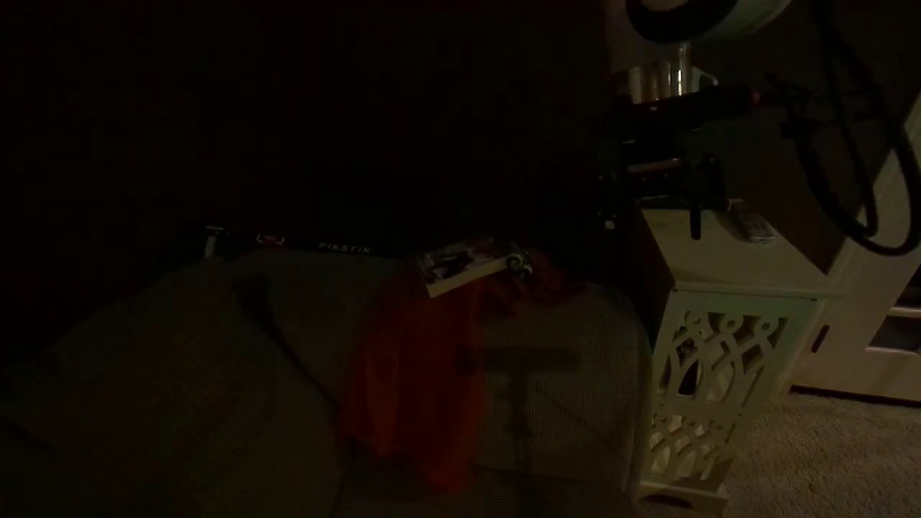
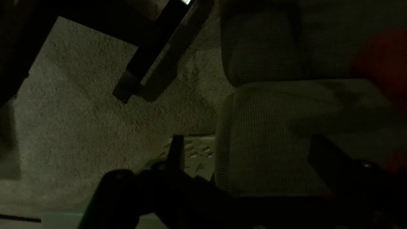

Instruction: Move the remote to the front of the table

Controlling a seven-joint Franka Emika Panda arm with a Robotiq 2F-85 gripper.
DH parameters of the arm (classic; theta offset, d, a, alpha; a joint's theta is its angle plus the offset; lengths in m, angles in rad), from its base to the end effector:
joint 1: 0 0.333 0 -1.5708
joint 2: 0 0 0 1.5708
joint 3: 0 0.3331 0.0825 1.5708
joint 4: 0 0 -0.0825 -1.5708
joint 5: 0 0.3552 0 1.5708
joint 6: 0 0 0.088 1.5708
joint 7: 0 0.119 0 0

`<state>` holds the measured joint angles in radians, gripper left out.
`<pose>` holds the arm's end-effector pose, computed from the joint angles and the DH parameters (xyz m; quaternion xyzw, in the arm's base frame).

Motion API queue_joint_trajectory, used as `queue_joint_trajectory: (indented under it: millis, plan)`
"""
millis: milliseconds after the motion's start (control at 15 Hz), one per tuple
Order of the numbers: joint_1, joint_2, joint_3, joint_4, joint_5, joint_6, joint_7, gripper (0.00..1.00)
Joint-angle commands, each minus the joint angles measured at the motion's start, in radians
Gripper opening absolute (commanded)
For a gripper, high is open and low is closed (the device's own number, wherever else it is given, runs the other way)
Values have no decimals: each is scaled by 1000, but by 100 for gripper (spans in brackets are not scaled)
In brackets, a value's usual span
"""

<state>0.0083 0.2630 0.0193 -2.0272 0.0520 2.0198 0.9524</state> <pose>0.5406 0.0182 0.3231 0.8801 -0.4547 -0.1303 0.0420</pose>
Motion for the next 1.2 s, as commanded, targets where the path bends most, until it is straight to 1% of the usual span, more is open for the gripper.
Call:
queue_joint_trajectory:
  millis: [0, 67, 200, 467, 533, 600, 667, 800, 933, 1133]
  plan:
    - [16, 30, -72, 16, -20, -47, 124, 100]
    - [12, 20, -59, 4, 1, -16, 33, 100]
    - [8, 28, -78, 4, -2, -26, 72, 100]
    - [15, 28, -77, 4, -3, -29, 98, 100]
    - [16, 28, -77, 4, -3, -29, 100, 100]
    - [7, 37, -71, 14, 22, -35, 66, 100]
    - [-8, 83, -71, 79, 43, -99, 26, 100]
    - [-67, 164, -86, 228, 86, -248, -132, 100]
    - [-120, 212, -106, 323, 138, -335, -251, 100]
    - [-196, 313, -159, 486, 207, -405, -287, 100]
